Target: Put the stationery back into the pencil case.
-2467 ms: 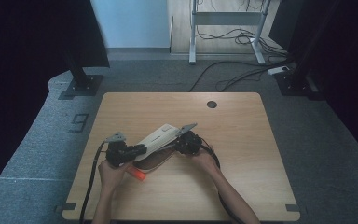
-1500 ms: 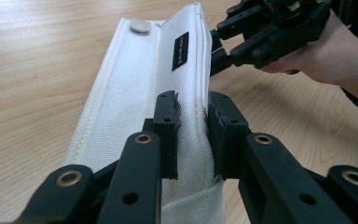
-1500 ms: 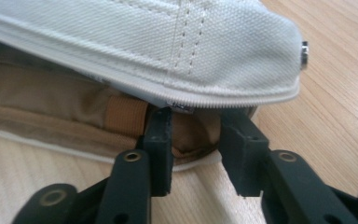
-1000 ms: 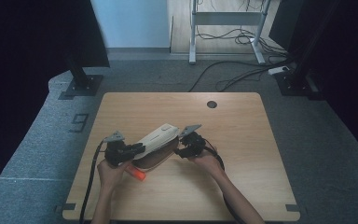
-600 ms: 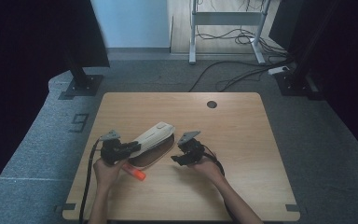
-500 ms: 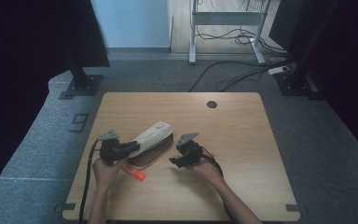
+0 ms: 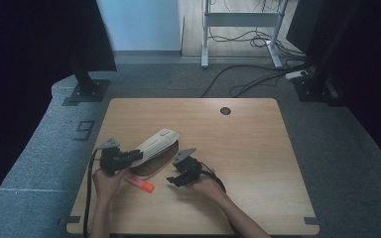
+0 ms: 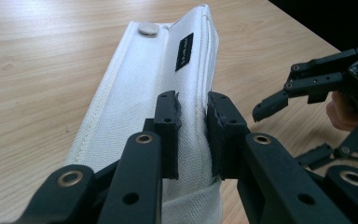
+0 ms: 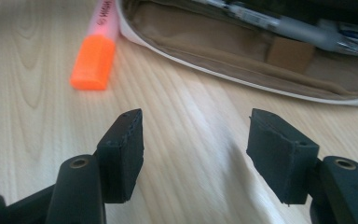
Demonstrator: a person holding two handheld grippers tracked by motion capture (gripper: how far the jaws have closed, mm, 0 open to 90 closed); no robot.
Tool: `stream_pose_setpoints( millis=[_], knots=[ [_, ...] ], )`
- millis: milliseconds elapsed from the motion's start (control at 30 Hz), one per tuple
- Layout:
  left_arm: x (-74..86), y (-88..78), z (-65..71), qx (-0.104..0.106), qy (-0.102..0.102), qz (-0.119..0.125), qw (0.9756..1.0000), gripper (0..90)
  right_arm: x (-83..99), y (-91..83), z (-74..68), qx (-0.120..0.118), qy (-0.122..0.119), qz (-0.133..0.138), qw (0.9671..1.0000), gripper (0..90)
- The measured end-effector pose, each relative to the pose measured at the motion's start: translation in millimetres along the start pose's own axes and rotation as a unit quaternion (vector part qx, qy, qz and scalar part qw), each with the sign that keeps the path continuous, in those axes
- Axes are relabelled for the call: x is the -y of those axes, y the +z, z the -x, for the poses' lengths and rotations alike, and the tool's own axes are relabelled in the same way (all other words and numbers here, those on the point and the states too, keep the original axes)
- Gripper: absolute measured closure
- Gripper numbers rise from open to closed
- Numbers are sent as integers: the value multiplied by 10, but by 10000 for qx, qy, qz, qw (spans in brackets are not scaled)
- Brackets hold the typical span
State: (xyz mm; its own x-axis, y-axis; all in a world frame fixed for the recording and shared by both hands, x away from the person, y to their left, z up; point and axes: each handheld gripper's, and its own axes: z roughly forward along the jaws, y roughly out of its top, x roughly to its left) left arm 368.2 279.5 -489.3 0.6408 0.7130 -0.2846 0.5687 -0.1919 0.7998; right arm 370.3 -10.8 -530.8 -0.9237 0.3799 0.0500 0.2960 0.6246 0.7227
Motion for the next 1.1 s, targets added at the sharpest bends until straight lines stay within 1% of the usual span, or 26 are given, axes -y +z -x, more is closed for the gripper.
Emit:
stream_pose_setpoints(
  millis=[433,467,767,933,1033,1100],
  knots=[
    [44,-99,-91,-87,-59,80,9999,750,-166,262,-259,-330,-310,-28,9990,350],
    [46,-108,-97,-90,-62,80,9999,750,-176,276,-277,-353,-303,-35,9989,350],
    [58,-132,-112,-117,-101,115,9998,749,-247,415,-395,-500,-448,-64,9977,353],
    [59,-129,-107,-126,-73,97,9998,748,-267,485,-437,-593,-504,-110,9969,404],
    [59,-127,-106,-124,-72,95,9999,748,-280,501,-464,-611,-559,-76,9965,475],
    [59,-128,-103,-124,-71,87,9999,748,-291,513,-477,-624,-617,-73,9961,505]
  ],
)
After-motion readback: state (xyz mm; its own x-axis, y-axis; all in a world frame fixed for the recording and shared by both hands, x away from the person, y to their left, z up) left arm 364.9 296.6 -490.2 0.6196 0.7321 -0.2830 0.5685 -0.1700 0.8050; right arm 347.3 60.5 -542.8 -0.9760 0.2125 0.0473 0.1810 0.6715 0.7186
